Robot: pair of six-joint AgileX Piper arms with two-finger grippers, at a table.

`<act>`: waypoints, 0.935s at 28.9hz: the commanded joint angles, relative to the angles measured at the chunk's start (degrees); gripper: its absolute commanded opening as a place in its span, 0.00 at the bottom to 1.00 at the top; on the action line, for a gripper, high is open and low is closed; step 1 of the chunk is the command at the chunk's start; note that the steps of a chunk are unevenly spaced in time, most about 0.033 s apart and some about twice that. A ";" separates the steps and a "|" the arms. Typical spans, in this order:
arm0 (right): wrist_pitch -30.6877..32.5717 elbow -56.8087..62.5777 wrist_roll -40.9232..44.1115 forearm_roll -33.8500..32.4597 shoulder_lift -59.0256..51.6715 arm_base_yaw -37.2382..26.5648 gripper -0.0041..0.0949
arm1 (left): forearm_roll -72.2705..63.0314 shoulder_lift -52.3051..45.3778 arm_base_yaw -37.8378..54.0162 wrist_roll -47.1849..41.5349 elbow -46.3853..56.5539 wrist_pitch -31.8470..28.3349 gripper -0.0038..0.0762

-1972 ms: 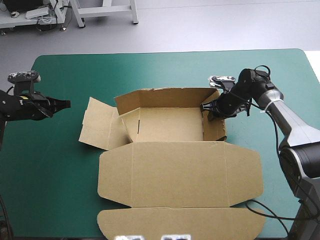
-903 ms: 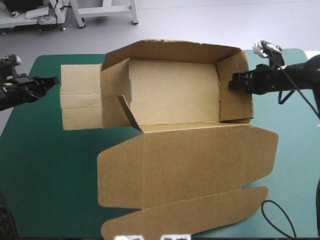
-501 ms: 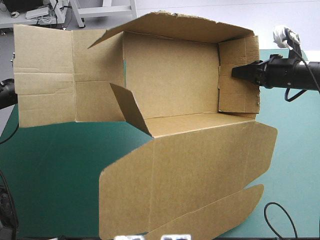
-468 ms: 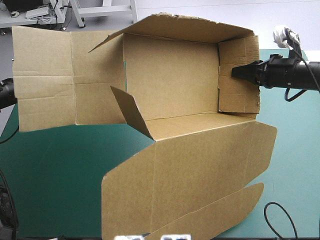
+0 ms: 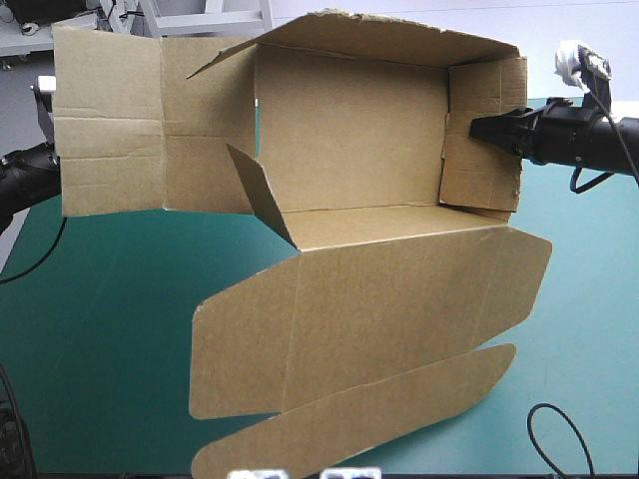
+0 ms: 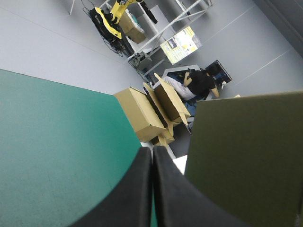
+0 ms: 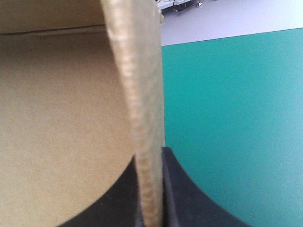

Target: Fold the box

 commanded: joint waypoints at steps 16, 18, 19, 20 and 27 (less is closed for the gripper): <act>-13.64 -1.81 2.84 -5.20 -1.82 6.14 0.02 | -9.06 -7.51 -7.12 -0.69 -1.86 4.46 0.04; -14.54 -1.81 2.84 -5.20 -1.70 6.14 0.02 | -8.25 -8.00 -7.12 -0.69 -1.86 4.46 0.04; -14.89 -1.81 2.84 -5.08 -1.57 6.14 0.02 | -7.72 -8.47 -7.12 -0.69 -1.86 4.46 0.04; -14.92 -1.81 2.84 -5.07 -1.32 6.14 0.02 | -6.82 -8.63 -7.12 -0.69 -1.86 4.46 0.04; -15.64 -1.81 3.47 -5.81 1.45 8.36 0.03 | -2.21 -10.45 -7.21 -0.69 -1.86 4.46 0.04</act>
